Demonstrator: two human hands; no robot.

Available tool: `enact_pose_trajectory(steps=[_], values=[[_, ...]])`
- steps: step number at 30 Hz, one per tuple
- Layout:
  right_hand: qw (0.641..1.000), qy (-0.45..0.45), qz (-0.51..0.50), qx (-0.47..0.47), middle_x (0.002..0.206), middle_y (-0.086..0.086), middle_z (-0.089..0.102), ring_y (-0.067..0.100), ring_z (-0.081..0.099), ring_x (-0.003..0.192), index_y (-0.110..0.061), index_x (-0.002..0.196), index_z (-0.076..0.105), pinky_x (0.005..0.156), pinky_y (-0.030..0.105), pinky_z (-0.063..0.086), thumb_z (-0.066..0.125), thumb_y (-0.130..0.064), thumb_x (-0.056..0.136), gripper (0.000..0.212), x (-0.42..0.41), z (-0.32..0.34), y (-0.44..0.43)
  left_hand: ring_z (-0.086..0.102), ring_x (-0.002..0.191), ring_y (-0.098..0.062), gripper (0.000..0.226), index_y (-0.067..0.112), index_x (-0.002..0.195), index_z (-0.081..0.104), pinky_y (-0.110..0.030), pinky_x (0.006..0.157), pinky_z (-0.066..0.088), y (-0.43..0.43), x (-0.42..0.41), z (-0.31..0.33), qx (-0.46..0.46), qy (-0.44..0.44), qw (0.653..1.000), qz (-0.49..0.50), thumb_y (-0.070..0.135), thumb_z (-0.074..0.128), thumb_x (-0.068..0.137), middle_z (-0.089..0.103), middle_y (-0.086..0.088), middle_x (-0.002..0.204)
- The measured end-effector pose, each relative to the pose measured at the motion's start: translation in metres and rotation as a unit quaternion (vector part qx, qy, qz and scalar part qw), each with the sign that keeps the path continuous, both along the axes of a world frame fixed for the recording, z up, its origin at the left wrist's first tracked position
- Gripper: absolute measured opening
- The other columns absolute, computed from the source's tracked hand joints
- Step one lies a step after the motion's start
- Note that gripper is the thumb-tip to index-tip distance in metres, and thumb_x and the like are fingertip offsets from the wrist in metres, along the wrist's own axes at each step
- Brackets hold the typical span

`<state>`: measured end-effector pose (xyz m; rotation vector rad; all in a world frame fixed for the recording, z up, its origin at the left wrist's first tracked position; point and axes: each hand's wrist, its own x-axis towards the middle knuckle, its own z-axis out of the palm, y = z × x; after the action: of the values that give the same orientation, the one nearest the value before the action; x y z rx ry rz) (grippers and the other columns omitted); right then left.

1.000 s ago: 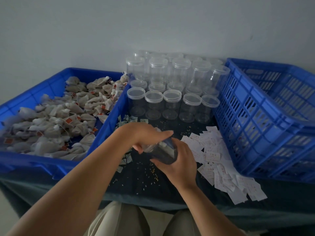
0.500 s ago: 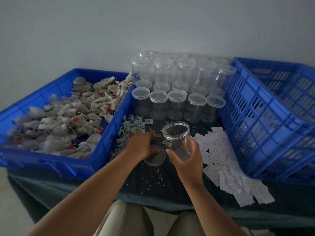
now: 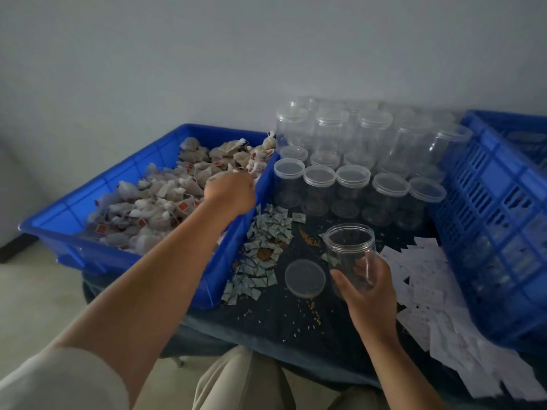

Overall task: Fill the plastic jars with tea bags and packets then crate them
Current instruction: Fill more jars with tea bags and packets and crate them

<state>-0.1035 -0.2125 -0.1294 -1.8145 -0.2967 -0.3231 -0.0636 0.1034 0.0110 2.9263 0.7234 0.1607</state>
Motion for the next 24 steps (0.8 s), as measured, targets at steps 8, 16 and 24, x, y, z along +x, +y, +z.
enact_pose_trajectory(steps=[8,16,24], values=[[1.000,-0.004,-0.008,-0.026,0.116,-0.044,0.060,-0.019,0.061,0.103,-0.075,0.116,0.045,0.077,0.013,0.044,0.078,-0.076,0.066,0.060,0.002,-0.004,0.002,-0.006,0.159,-0.049,0.115,0.032,0.167,0.014,-0.069,0.125,0.015,0.097,-0.009,-0.056,-0.079,0.129,0.976,0.159,0.077,0.073,0.080,-0.009,-0.016,0.175],[0.999,0.012,0.012,-0.047,0.118,-0.042,0.061,-0.016,0.063,0.105,-0.057,0.120,0.052,0.071,0.007,0.049,0.079,-0.077,0.069,0.061,0.003,-0.007,0.002,0.064,0.109,-0.027,0.066,0.015,0.144,0.063,-0.042,0.098,0.049,0.119,-0.003,-0.063,-0.105,0.276,0.949,0.109,0.062,0.062,0.097,0.067,-0.006,0.124],[0.999,0.025,0.012,-0.047,0.115,-0.044,0.060,-0.019,0.062,0.103,-0.035,0.127,0.057,0.076,0.011,0.045,0.079,-0.071,0.067,0.073,0.004,-0.009,0.001,0.067,0.077,-0.021,0.047,0.013,0.102,0.064,-0.032,0.065,0.053,0.100,-0.010,-0.046,-0.195,0.167,0.963,0.082,0.056,0.073,0.085,0.069,-0.003,0.092]])
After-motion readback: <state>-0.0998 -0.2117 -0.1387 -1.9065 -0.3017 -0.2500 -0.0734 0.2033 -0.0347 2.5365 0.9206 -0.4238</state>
